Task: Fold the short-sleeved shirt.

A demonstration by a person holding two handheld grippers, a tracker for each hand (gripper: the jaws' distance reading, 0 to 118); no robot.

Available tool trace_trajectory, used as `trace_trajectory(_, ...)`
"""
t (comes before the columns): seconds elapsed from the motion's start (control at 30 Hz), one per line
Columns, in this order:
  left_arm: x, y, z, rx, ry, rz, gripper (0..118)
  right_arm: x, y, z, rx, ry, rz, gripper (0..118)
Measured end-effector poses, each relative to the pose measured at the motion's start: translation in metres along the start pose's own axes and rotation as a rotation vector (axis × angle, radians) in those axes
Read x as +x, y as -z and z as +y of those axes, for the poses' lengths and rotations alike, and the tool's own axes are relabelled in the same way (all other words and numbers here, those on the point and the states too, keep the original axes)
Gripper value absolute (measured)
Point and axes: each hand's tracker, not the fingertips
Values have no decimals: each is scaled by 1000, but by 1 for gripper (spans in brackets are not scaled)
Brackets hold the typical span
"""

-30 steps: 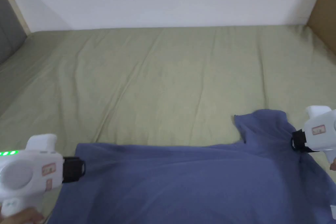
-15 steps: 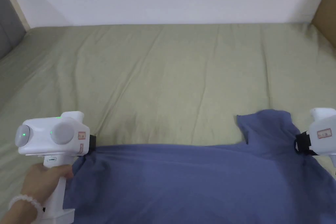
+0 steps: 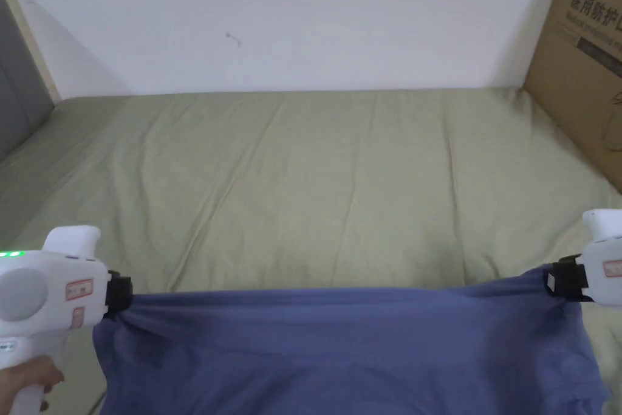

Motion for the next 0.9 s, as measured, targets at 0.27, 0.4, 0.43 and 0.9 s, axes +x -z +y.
trace_trajectory(0.27, 1, -51, -107, -103, 79, 17, 2, 4, -68, -130, -78, 79, 24, 2)
trace_trajectory(0.4, 6, -44, -150, -187, 100, 9, 2, 0, -57, -188, -179, 75, -21, 2)
trace_trajectory(0.43, 7, -41, -158, -212, 113, 8, 2, 2, -52, -196, -181, 92, -16, 2)
trace_trajectory(0.9, 0, -88, -138, -34, -119, -80, 0, -43, -81, -152, 28, 111, 21, 3)
